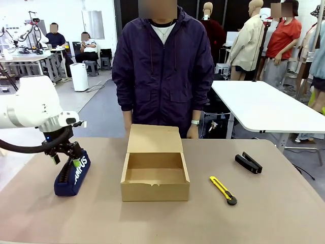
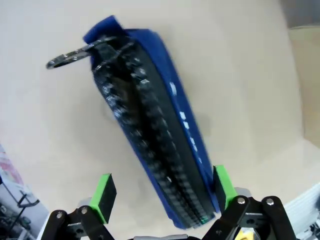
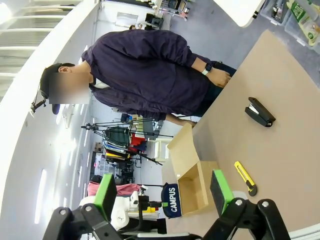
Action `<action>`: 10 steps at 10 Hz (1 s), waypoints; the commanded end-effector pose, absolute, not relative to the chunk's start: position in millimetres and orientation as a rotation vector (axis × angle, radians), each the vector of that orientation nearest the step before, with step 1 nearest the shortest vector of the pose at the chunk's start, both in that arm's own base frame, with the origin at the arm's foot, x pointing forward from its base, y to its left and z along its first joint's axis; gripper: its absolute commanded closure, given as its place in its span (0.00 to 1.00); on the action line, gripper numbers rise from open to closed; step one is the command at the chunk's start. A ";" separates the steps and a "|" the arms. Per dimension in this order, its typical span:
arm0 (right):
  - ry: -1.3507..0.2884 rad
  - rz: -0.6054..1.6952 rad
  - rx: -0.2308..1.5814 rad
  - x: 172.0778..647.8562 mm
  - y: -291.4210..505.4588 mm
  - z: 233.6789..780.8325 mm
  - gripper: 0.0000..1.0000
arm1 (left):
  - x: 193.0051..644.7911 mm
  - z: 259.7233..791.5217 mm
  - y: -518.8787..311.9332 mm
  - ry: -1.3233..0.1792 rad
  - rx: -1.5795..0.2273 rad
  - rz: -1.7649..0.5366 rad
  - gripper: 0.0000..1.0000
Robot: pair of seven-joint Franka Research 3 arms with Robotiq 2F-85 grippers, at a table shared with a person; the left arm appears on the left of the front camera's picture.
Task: Pack the items into the box.
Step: Pick up the item indicated by the person and place it inside the Mailer Box.
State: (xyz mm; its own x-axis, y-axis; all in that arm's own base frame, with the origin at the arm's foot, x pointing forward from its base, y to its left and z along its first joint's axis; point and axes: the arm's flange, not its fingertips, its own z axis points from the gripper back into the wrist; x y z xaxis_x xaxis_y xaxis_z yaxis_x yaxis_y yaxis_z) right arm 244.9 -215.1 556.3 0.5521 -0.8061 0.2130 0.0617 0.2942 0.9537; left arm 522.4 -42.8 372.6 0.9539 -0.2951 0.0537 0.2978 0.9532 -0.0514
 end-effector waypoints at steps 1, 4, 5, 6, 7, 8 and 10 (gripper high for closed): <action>-0.838 -0.651 1.148 249.4 -215.7 558.2 0.00 | 536.5 360.9 -51.1 -0.019 -0.010 -0.293 0.00; -0.838 -0.651 1.148 249.4 -215.7 558.2 0.00 | 542.8 342.5 -56.6 0.001 -0.009 -0.264 0.00; -0.838 -0.651 1.148 249.4 -215.7 558.2 0.00 | 542.6 343.0 -58.2 -0.004 0.007 -0.259 0.00; -0.838 -0.651 1.148 249.4 -215.7 558.2 0.00 | 542.8 342.7 -60.0 -0.018 0.018 -0.249 0.00; -0.838 -0.651 1.148 249.4 -215.7 558.2 0.00 | 542.4 343.3 -60.4 -0.001 0.036 -0.234 0.00; -0.838 -0.651 1.148 249.4 -215.7 558.2 0.00 | 541.8 344.2 -61.5 0.031 0.022 -0.238 0.60; -0.838 -0.651 1.148 249.4 -215.7 558.2 0.00 | 540.0 347.0 -62.4 0.029 0.016 -0.231 1.00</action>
State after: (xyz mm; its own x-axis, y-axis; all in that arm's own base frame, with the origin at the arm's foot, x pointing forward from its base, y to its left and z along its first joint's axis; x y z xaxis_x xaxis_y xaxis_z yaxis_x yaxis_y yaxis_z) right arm 244.9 -215.1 555.9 0.5528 -0.8058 0.2124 0.0620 0.2939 0.9538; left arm 541.5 -59.9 342.4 0.9692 -0.2455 -0.0189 0.2454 0.9694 -0.0046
